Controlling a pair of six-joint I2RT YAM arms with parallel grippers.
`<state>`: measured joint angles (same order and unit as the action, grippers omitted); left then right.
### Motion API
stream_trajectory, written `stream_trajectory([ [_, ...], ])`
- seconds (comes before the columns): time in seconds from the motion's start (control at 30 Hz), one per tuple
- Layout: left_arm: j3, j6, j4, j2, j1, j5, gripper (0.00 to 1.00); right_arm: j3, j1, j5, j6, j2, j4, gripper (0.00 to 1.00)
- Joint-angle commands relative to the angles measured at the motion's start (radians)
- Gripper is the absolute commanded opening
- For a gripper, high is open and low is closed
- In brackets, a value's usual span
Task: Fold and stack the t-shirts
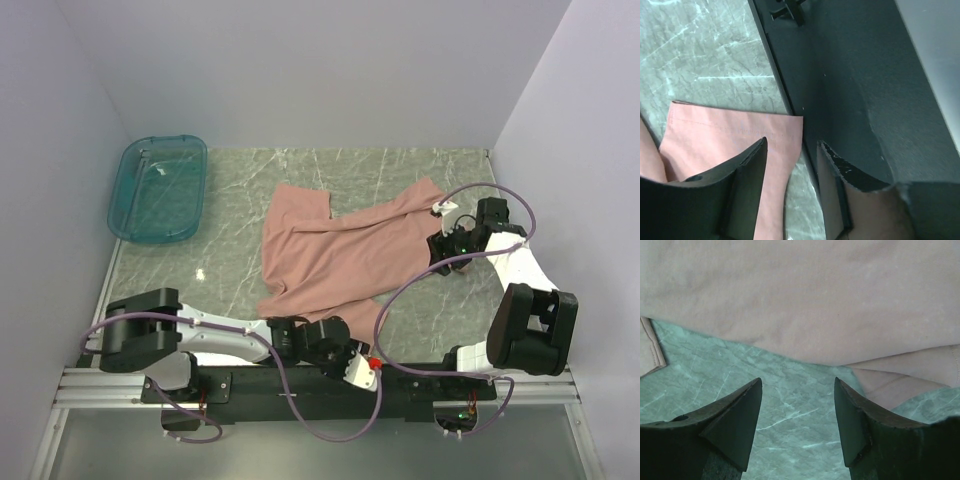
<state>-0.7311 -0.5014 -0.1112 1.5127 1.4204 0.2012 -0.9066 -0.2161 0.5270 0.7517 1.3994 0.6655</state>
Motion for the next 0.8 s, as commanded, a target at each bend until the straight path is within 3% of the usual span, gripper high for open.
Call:
stream_trajectory([
  [0.0,-0.05,0.012,-0.085,0.041,0.008,-0.012,0.49,0.012,-0.011,0.033,0.0,-0.008,-0.017,0.66],
  [0.37,-0.064,0.023,-0.125,0.165,0.008,-0.031,0.46,0.011,-0.014,0.047,0.003,-0.017,-0.009,0.66],
  [0.5,-0.07,0.026,-0.128,0.195,0.008,-0.042,0.4,0.009,-0.014,0.048,0.005,-0.014,-0.007,0.65],
  [0.6,-0.07,0.031,-0.125,0.207,0.006,-0.048,0.25,0.011,-0.016,0.05,0.005,-0.019,-0.004,0.65],
  [0.63,-0.068,0.031,-0.124,0.207,0.008,-0.048,0.12,0.011,-0.014,0.05,0.006,-0.019,-0.004,0.65],
  [0.67,-0.067,0.032,-0.122,0.204,0.006,-0.049,0.07,0.011,-0.014,0.05,0.006,-0.019,-0.004,0.65],
  [0.77,-0.054,0.031,-0.12,0.187,0.006,-0.054,0.01,0.009,-0.014,0.05,0.006,-0.017,-0.004,0.65],
])
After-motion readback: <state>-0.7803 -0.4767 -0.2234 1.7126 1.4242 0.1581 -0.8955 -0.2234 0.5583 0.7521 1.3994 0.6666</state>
